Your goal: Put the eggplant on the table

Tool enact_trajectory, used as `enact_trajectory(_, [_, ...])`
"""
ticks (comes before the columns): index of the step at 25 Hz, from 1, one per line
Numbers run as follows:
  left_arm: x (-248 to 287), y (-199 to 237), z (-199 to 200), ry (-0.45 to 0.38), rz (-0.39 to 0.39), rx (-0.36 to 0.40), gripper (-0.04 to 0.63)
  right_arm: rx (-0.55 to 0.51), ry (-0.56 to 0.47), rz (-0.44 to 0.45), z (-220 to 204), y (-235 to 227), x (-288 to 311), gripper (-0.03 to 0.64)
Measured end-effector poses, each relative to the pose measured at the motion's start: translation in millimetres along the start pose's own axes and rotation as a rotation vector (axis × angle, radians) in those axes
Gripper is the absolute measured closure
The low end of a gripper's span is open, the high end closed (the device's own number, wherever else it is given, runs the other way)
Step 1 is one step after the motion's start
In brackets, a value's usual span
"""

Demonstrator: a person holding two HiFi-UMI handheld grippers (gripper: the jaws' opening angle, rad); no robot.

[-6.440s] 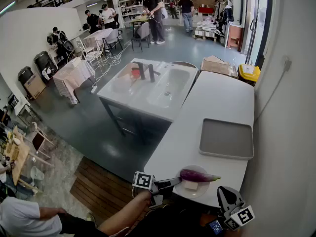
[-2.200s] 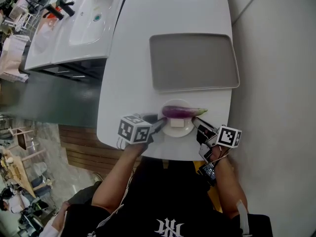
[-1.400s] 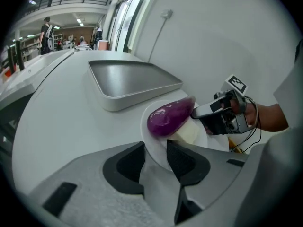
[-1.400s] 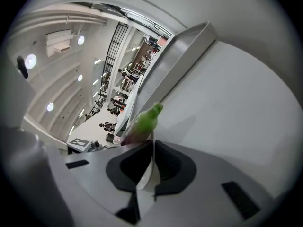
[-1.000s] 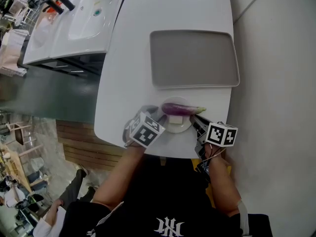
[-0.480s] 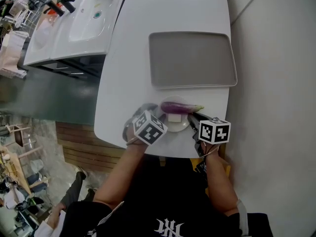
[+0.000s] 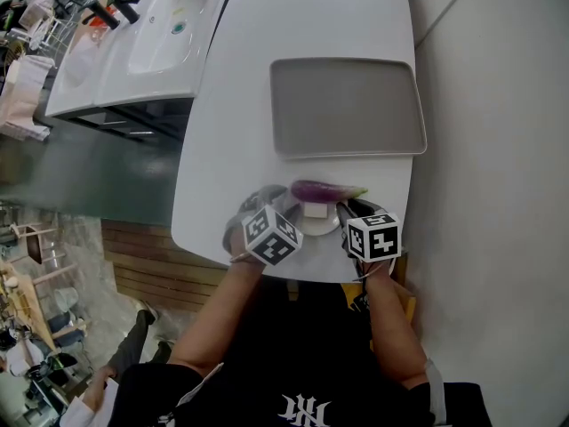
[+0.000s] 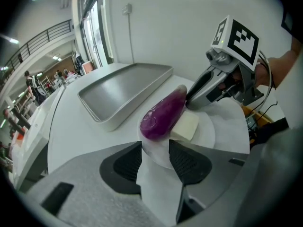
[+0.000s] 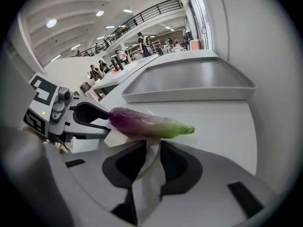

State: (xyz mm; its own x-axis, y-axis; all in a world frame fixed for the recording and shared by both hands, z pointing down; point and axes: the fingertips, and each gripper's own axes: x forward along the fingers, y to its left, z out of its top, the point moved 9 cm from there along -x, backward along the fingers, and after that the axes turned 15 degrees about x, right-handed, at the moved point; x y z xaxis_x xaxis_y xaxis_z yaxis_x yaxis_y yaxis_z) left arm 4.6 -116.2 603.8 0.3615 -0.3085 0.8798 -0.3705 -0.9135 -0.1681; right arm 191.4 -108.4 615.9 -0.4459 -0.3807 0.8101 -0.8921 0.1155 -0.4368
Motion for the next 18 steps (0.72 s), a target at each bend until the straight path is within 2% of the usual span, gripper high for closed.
enact_trajectory(2, [3, 1, -3, -0.005, 0.035, 0.028, 0.431, -0.010, -0.007, 0.000, 2, 0, 7, 0.537])
enact_trajectory(4, [7, 1, -11, -0.030, 0.057, 0.027, 0.443, 0.024, -0.018, 0.024, 0, -6, 18, 0.537])
enact_trajectory(8, [-13, -2, -21, -0.149, 0.080, -0.074, 0.514, 0.099, -0.052, 0.062, -13, -17, 7, 0.550])
enact_trajectory(9, [-30, -8, -19, -0.191, 0.079, -0.102, 0.550, 0.114, -0.066, 0.071, -20, -19, -11, 0.558])
enact_trajectory(11, [-65, -23, -20, -0.319, 0.052, -0.170, 0.577, 0.140, -0.115, 0.120, -36, -20, -52, 0.586])
enact_trajectory(13, [-97, -34, -31, -0.519, -0.011, -0.306, 0.589, 0.184, -0.195, 0.275, -51, -13, -87, 0.601])
enact_trajectory(16, [-147, -50, -48, -0.821, -0.117, -0.565, 0.588, 0.260, -0.314, 0.648, -60, 20, -142, 0.606])
enact_trajectory(18, [-175, -56, -45, -0.983, -0.165, -0.658, 0.588, 0.217, -0.424, 0.873, -50, 45, -180, 0.612])
